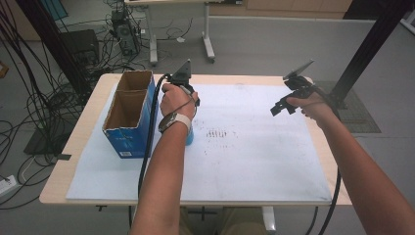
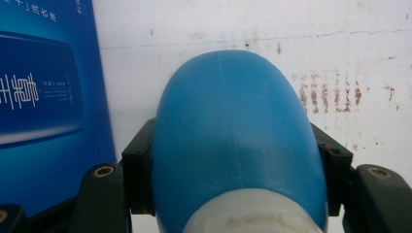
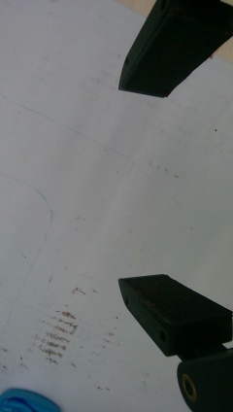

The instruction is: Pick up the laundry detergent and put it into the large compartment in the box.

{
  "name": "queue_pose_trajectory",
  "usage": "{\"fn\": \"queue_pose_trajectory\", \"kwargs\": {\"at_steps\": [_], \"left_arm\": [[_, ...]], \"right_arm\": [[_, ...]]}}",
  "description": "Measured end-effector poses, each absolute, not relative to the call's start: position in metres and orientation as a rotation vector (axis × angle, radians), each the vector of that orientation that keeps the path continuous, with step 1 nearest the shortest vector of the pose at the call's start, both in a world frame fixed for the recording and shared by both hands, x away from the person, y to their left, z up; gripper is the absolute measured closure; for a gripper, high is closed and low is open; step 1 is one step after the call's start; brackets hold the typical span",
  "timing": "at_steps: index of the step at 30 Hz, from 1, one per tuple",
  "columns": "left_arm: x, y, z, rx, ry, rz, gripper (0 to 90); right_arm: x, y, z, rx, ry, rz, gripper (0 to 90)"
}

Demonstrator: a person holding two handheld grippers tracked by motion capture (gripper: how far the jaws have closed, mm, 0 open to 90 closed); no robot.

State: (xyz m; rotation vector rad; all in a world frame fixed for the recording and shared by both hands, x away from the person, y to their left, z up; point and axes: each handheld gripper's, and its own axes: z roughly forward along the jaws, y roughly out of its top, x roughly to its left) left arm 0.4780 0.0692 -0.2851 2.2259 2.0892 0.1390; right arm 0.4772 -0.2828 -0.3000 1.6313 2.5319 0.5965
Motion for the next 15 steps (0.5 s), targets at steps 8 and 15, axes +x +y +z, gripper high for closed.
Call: {"fn": "queue_pose_trajectory", "kwargs": {"at_steps": [8, 15], "left_arm": [[0.4781, 0.07, -0.2845, 2.225, 2.084, 0.13, 37.1], [0.4768, 0.0714, -0.2821, 2.241, 2.074, 0.101, 37.1]], "right_arm": [[0.4764, -0.2844, -0.2991, 1.634, 2.529, 0.598, 8.2], [0.4761, -0.2856, -0.299, 1.636, 2.525, 0.6, 8.2]]}}
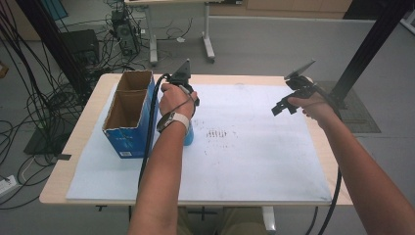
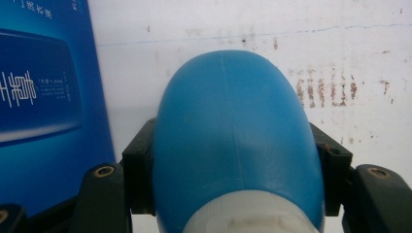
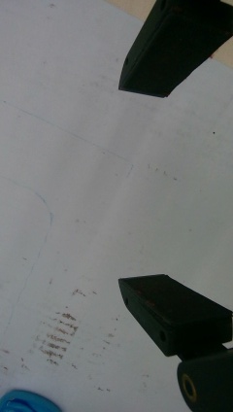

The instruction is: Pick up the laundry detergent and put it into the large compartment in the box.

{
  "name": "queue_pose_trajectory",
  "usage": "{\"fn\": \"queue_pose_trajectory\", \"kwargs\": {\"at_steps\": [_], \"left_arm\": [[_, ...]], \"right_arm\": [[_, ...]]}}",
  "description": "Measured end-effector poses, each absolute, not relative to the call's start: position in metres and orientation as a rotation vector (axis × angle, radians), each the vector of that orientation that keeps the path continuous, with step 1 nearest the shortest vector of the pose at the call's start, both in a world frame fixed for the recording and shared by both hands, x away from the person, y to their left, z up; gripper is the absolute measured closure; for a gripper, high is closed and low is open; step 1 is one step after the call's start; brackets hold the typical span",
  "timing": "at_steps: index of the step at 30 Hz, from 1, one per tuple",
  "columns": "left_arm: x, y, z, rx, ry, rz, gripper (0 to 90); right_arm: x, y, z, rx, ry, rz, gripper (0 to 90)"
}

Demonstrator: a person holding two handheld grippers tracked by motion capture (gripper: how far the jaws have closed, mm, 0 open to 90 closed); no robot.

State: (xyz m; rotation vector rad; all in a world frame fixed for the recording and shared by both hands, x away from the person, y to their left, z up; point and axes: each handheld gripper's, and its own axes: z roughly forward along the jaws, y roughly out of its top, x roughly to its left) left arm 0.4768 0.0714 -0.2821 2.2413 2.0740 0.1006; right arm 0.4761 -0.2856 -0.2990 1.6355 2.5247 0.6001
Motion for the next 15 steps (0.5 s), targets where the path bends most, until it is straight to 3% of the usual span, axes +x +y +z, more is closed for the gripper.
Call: {"fn": "queue_pose_trajectory", "kwargs": {"at_steps": [15], "left_arm": [[0.466, 0.064, -0.251, 2.279, 2.023, 0.149, 37.1]], "right_arm": [[0.468, -0.286, -0.295, 1.63, 2.518, 0.622, 8.2]]}}
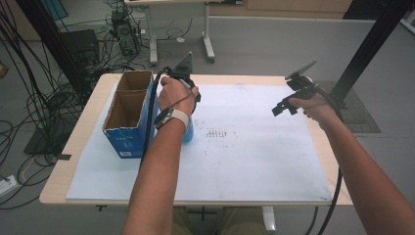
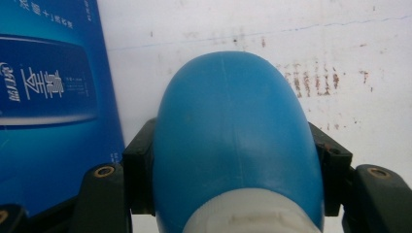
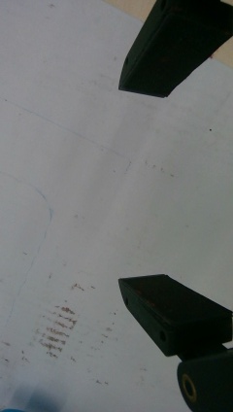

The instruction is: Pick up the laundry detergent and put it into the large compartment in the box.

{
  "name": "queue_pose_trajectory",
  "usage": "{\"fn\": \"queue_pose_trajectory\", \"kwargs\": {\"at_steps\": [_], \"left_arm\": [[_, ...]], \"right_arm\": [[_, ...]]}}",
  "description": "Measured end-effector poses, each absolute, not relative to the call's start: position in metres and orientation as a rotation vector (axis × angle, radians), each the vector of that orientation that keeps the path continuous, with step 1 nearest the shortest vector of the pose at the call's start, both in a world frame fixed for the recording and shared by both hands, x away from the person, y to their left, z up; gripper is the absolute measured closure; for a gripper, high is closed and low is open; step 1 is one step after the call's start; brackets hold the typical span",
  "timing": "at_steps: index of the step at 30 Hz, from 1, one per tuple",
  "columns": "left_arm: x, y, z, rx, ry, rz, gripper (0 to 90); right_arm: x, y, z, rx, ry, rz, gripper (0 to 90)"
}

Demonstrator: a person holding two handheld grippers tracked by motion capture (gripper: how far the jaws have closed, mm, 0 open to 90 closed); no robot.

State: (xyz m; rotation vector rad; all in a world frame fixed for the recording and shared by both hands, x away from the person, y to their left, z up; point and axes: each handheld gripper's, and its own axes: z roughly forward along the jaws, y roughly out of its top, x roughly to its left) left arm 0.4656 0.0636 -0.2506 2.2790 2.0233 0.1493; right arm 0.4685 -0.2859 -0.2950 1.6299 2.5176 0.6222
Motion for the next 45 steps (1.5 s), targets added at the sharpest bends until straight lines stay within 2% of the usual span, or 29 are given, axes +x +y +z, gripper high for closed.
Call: {"fn": "queue_pose_trajectory", "kwargs": {"at_steps": [45], "left_arm": [[0.442, 0.076, -0.143, 2.256, 2.015, 0.085, 37.1]], "right_arm": [[0.456, -0.279, -0.286, 1.618, 2.514, 0.669, 8.4]]}}
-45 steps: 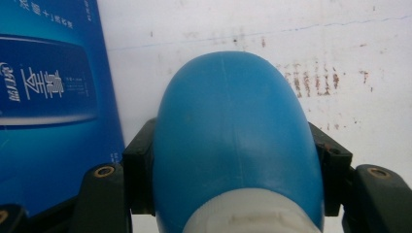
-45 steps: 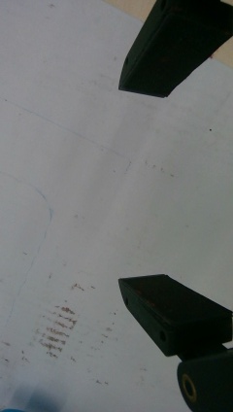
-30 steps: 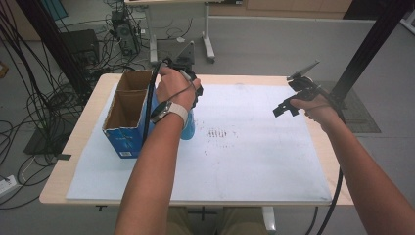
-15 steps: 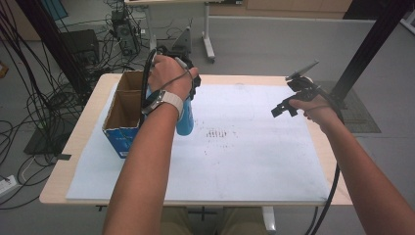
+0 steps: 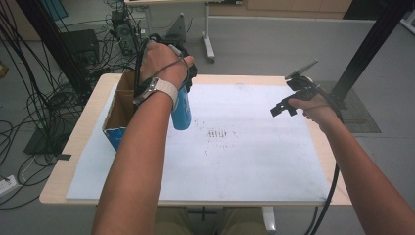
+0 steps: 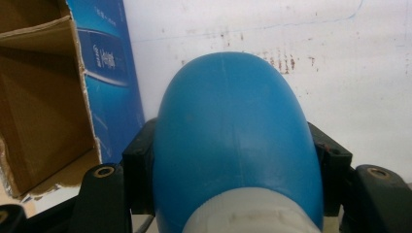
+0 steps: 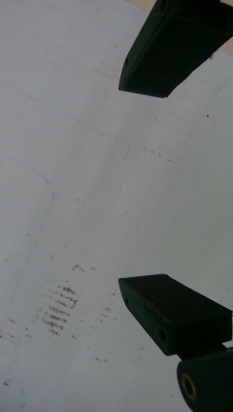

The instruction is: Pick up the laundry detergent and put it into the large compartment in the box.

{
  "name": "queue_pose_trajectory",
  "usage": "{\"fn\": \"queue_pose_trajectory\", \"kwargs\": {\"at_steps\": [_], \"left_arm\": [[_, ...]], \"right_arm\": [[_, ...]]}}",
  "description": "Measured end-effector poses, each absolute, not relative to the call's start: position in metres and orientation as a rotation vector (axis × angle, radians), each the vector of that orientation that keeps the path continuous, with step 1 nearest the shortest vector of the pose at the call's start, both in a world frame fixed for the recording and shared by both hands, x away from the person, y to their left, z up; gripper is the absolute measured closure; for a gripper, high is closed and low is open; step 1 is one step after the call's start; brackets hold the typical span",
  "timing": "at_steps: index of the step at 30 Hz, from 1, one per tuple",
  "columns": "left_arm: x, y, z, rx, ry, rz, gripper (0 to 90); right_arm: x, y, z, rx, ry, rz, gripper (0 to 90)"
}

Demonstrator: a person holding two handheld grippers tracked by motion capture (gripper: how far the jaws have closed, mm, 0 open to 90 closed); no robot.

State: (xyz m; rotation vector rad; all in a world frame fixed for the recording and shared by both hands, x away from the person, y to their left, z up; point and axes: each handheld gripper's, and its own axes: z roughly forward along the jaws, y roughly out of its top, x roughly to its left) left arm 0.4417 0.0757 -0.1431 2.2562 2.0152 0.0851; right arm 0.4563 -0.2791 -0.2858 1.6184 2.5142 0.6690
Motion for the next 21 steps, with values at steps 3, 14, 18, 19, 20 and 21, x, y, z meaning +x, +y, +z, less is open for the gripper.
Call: {"fn": "queue_pose_trajectory", "kwargs": {"at_steps": [3, 14, 18, 19, 20, 21], "left_arm": [[0.441, 0.078, -0.136, 2.253, 2.022, 0.083, 37.2], [0.438, 0.093, -0.114, 2.198, 2.053, 0.057, 37.1], [0.438, 0.1, -0.109, 2.18, 2.066, 0.05, 37.1], [0.437, 0.101, -0.107, 2.171, 2.071, 0.054, 37.1], [0.437, 0.103, -0.105, 2.171, 2.076, 0.054, 37.1], [0.437, 0.104, -0.104, 2.165, 2.081, 0.054, 37.1]], "right_arm": [[0.456, -0.28, -0.286, 1.618, 2.514, 0.669, 8.4], [0.456, -0.278, -0.286, 1.612, 2.517, 0.677, 8.4], [0.456, -0.278, -0.286, 1.61, 2.519, 0.675, 8.4], [0.456, -0.278, -0.286, 1.614, 2.519, 0.672, 8.4], [0.456, -0.278, -0.286, 1.611, 2.518, 0.673, 8.4], [0.456, -0.278, -0.286, 1.613, 2.516, 0.674, 8.4]]}}
